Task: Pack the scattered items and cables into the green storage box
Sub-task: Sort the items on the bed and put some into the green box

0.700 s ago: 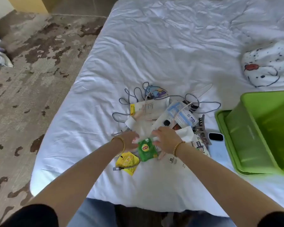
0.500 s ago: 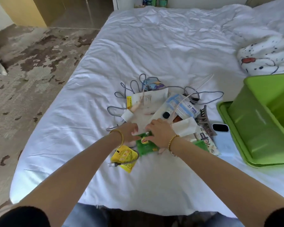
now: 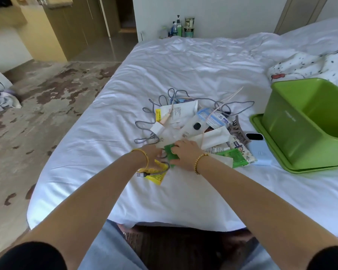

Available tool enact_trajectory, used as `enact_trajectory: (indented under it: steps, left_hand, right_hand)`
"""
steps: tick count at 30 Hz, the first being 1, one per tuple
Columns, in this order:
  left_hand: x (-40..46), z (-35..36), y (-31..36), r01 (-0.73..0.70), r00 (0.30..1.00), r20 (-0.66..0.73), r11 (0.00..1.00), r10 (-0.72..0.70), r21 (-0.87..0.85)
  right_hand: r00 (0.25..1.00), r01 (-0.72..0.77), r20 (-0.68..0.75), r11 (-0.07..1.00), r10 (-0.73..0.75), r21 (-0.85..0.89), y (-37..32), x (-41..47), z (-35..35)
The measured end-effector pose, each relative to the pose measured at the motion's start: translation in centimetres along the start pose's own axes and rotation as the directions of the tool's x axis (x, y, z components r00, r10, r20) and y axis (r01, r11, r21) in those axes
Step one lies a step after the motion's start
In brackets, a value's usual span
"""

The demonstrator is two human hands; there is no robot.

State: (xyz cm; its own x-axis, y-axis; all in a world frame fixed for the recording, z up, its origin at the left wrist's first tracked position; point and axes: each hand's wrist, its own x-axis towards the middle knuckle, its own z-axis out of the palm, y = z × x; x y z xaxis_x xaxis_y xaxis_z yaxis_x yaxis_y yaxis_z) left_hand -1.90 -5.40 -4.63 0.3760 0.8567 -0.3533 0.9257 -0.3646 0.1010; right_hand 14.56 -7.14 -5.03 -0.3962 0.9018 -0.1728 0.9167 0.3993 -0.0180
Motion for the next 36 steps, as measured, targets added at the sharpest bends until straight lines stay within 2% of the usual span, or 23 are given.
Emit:
enact_trajectory:
  steps: [3, 8, 12, 14, 16, 18, 21, 26, 30, 31, 34, 36]
  left_hand:
    - [-0.4, 0.2, -0.4, 0.028, 0.999, 0.039, 0.999, -0.027, -0.015]
    - [-0.7, 1.3, -1.0, 0.133, 0.991, 0.018, 0.981, -0.132, -0.138]
    - [-0.8, 0.5, -1.9, 0.110, 0.987, -0.097, 0.972, -0.132, -0.207]
    - [-0.9, 0.2, -2.1, 0.034, 0.983, -0.174, 0.992, -0.055, -0.122]
    - [-1.3, 0.4, -2.0, -0.010, 0.996, -0.094, 0.999, 0.006, -0.041]
    - [-1.8, 1.1, -1.8, 0.006, 1.000, 0.019, 1.000, -0.007, 0.022]
    - [-2.1, 2.1, -1.3, 0.034, 0.999, 0.036, 0.995, -0.037, 0.093]
    - [-1.9, 2.0, -1.1, 0.135, 0.991, 0.000, 0.983, -0.136, -0.123]
    - [-2.6, 2.8, -2.2, 0.141, 0.990, 0.002, 0.989, -0.142, 0.036]
    - [-2.7, 3.1, -2.2, 0.155, 0.988, -0.025, 0.988, -0.154, 0.030]
    - [-2.9, 2.8, -1.6, 0.161, 0.974, -0.155, 0.985, -0.167, -0.056]
    - [-3.1, 1.9, -1.3, 0.145, 0.967, -0.175, 0.963, -0.187, -0.226]
  right_hand:
    - [0.998, 0.017, 0.054, 0.999, -0.015, -0.043, 0.4, -0.8, 0.6]
    - [1.000, -0.003, 0.001, 0.989, 0.003, -0.145, 0.4, -0.6, 0.6]
    - [0.998, -0.035, -0.048, 0.990, 0.028, -0.139, 0.1, -0.4, 0.6]
    - [0.998, -0.037, -0.049, 0.990, 0.031, -0.136, 0.2, -0.6, 0.6]
    - [0.998, -0.035, -0.049, 0.989, 0.028, -0.140, 0.3, -0.7, 0.7]
    - [0.998, -0.032, -0.058, 0.990, 0.024, -0.135, 0.4, -1.0, 0.9]
    - [0.997, -0.034, -0.073, 0.992, 0.025, -0.124, 0.5, -1.5, 1.3]
    - [0.998, -0.032, -0.063, 0.993, 0.024, -0.116, 0.3, -2.2, 1.5]
    - [0.999, -0.027, -0.045, 0.993, 0.022, -0.113, 0.3, -2.7, 1.6]
    - [0.999, -0.027, -0.046, 0.993, 0.022, -0.114, 0.3, -2.8, 1.6]
    - [0.998, -0.024, -0.052, 0.994, 0.019, -0.104, 0.0, -3.1, 1.6]
    - [0.998, -0.025, -0.061, 0.997, 0.020, -0.079, 0.0, -3.1, 1.4]
